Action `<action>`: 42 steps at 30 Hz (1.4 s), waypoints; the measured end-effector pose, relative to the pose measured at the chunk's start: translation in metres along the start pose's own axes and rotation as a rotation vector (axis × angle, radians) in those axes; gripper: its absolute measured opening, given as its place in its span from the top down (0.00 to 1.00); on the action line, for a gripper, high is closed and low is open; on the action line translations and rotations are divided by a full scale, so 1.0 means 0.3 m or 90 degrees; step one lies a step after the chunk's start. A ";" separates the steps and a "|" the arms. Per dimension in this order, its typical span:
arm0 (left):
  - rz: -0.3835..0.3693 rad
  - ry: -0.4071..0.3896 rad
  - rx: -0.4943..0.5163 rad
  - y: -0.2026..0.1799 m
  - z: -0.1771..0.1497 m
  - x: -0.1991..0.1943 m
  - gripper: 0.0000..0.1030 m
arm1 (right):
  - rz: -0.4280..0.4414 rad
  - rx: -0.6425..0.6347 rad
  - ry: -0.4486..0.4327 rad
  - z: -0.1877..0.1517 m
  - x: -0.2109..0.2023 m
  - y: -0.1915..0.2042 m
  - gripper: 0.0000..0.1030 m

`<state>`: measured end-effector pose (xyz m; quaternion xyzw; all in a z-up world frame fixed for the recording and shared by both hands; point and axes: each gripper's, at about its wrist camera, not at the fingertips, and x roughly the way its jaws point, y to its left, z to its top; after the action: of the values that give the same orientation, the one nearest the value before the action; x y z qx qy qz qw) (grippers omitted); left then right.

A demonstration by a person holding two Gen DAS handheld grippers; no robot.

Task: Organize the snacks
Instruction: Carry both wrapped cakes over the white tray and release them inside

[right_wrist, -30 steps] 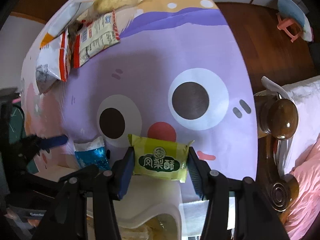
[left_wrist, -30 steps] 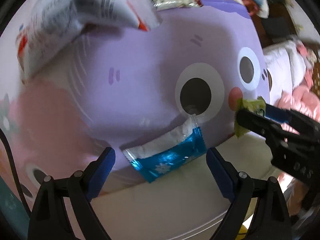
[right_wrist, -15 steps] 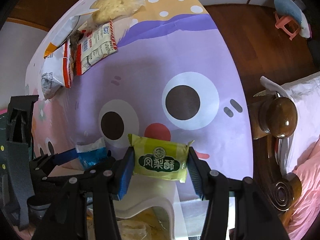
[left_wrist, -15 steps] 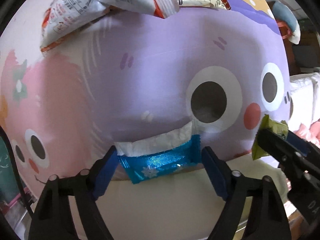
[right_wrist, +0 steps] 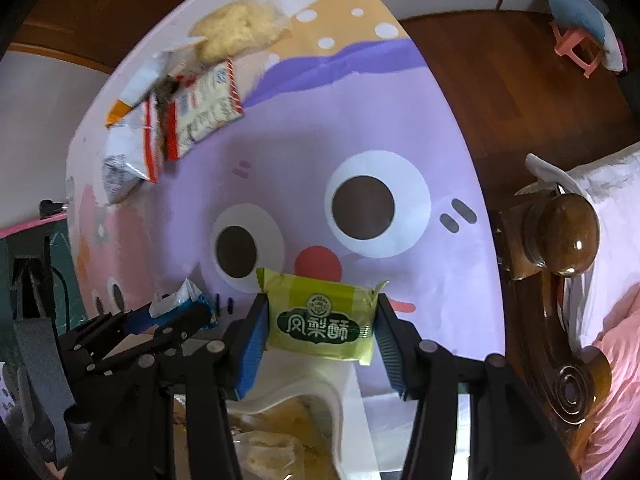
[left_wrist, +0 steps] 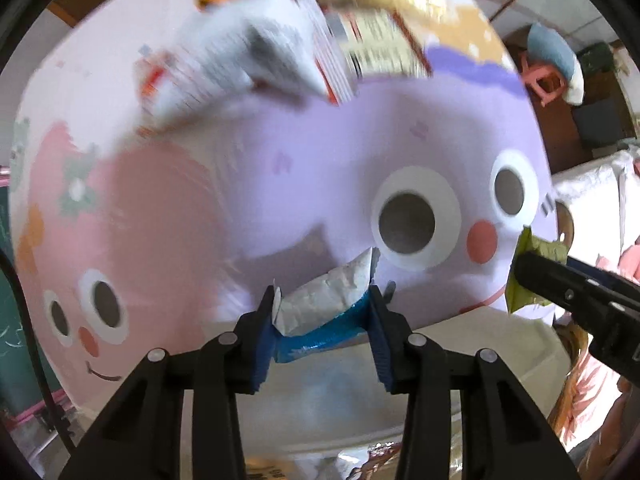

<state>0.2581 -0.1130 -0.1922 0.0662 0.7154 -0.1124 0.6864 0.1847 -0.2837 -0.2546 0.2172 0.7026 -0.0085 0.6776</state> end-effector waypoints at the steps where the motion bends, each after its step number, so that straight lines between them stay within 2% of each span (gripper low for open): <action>1: -0.001 -0.013 -0.005 0.019 -0.006 -0.030 0.61 | 0.005 -0.002 -0.007 -0.002 -0.015 0.006 0.50; 4: -0.004 -0.060 -0.015 0.089 -0.027 -0.163 0.61 | 0.022 -0.014 -0.036 -0.013 -0.074 0.032 0.50; 9: -0.007 -0.140 -0.014 0.169 -0.163 -0.343 0.61 | 0.041 -0.059 -0.084 -0.061 -0.208 0.109 0.50; 12: -0.010 -0.177 -0.013 0.177 -0.196 -0.356 0.61 | 0.048 -0.093 -0.113 -0.108 -0.298 0.160 0.50; 17: -0.010 -0.248 -0.016 0.232 -0.371 -0.517 0.61 | 0.061 -0.170 -0.174 -0.241 -0.467 0.242 0.50; 23: 0.006 -0.325 -0.029 0.239 -0.560 -0.628 0.61 | 0.073 -0.233 -0.231 -0.415 -0.612 0.302 0.50; 28: 0.033 -0.366 -0.031 0.208 -0.683 -0.659 0.60 | 0.067 -0.284 -0.269 -0.555 -0.669 0.338 0.50; 32: 0.056 -0.379 -0.027 0.181 -0.749 -0.641 0.60 | 0.053 -0.318 -0.281 -0.645 -0.653 0.357 0.50; 41: 0.077 -0.367 -0.015 0.139 -0.836 -0.555 0.58 | 0.023 -0.333 -0.231 -0.728 -0.535 0.344 0.48; 42: 0.080 -0.366 -0.017 0.138 -0.841 -0.549 0.52 | 0.019 -0.333 -0.226 -0.734 -0.524 0.345 0.47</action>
<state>0.0325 0.0002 -0.0226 0.0669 0.4877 -0.0747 0.8672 0.0065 -0.1687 -0.0570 0.0412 0.5481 0.1449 0.8228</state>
